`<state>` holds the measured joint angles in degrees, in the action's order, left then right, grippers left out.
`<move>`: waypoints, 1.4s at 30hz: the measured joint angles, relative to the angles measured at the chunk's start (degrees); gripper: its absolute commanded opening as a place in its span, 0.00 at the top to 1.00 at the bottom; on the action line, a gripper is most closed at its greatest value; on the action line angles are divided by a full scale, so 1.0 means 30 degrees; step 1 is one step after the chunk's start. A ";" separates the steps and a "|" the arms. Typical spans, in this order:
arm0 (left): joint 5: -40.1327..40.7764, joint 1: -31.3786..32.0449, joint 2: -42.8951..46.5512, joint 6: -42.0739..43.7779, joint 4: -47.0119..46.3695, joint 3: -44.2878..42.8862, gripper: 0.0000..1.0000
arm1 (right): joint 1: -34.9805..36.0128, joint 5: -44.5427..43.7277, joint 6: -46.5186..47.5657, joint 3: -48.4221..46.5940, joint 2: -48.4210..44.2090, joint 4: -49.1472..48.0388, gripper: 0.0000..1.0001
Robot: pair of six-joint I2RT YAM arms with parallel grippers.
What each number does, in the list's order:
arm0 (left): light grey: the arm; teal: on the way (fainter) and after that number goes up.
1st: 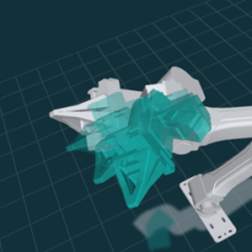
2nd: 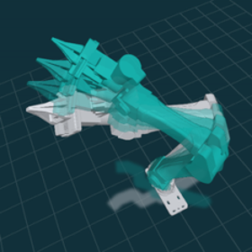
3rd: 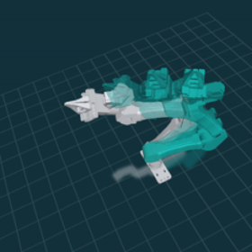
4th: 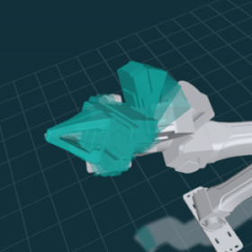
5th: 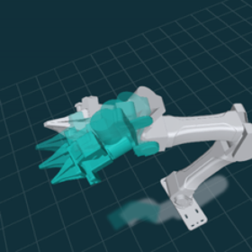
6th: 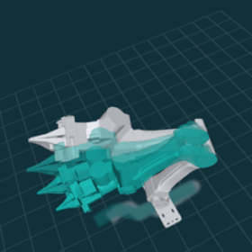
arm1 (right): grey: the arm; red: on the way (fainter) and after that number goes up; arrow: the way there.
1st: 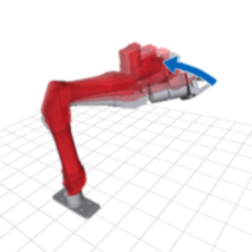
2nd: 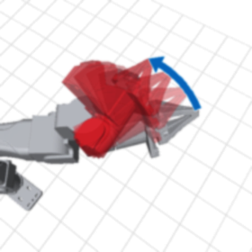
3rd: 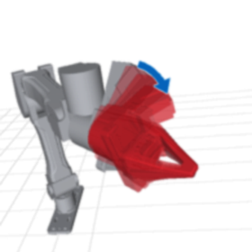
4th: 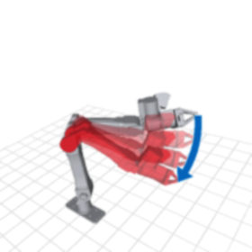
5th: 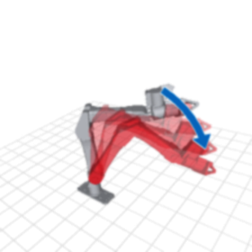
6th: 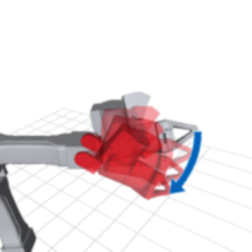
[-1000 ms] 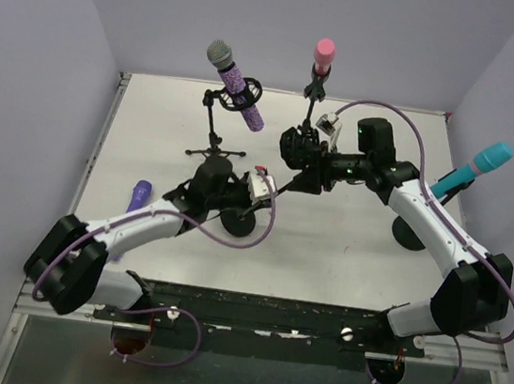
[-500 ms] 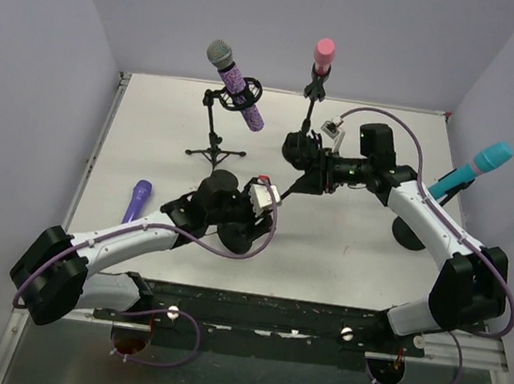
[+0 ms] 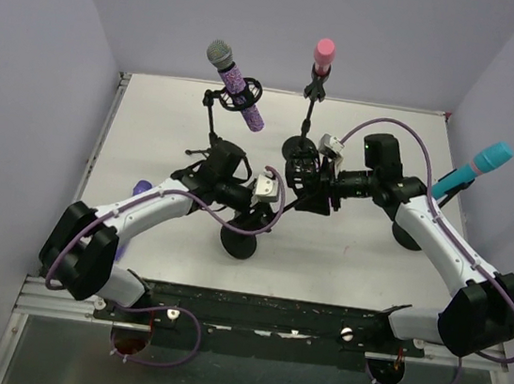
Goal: Remove the microphone from the stand
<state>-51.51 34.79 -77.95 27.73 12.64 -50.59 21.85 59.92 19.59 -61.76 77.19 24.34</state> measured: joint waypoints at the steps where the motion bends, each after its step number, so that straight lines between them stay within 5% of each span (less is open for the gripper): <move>1: -0.0240 0.0022 -0.0612 0.0270 0.0357 -0.0444 0.57 | 0.0000 0.0007 0.0481 -0.0058 0.0000 0.0219 0.99; 5: -0.0466 -0.0029 -0.1916 0.0364 0.0525 -0.1100 0.99 | 0.0007 0.0015 0.1260 -0.0226 0.0015 0.0634 0.99; 10: 0.1188 -0.0044 -0.1209 -0.1479 -0.1093 -0.0291 1.00 | 0.0044 -0.0889 -0.1180 -0.0284 0.0146 -0.0211 0.99; 16: 1.3019 0.3031 0.3359 -0.2769 -0.8976 0.5785 1.00 | 0.0138 -0.2725 -0.9675 -0.1676 0.2492 -0.1188 0.99; 18: 1.4906 0.3636 0.3249 -0.2892 -0.9202 0.5982 0.87 | 0.0102 -0.3228 -1.1183 -0.1894 0.3140 -0.1137 0.99; 20: 1.5671 0.3825 0.2900 -0.3206 -0.9049 0.5814 0.51 | 0.0029 -0.3483 -1.2072 -0.2229 0.3810 -0.1093 0.99; 21: 1.5664 0.3810 0.2849 -0.3271 -0.8867 0.5727 0.38 | -0.0044 -0.3475 -1.2291 -0.2259 0.4007 -0.1129 0.99; 25: 1.3646 0.3978 0.3249 -0.2557 -0.7890 0.5603 0.28 | -0.0291 -0.3439 -1.2327 -0.2171 0.4124 -0.1333 0.99; 34: 0.5712 0.0517 0.3920 -0.1654 -0.3563 0.3060 0.33 | -0.0408 -0.2164 -0.6856 -0.1552 0.2237 -0.1355 0.99; 42: -0.0342 -0.0627 0.0576 -0.1195 -0.1020 -0.0321 0.36 | -0.0408 -0.1719 -0.2273 -0.1559 0.1268 -0.0933 0.99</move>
<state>-52.53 32.91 -76.23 24.14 9.58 -51.55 20.62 54.76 12.78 -66.43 80.99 21.54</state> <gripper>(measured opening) 0.636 0.475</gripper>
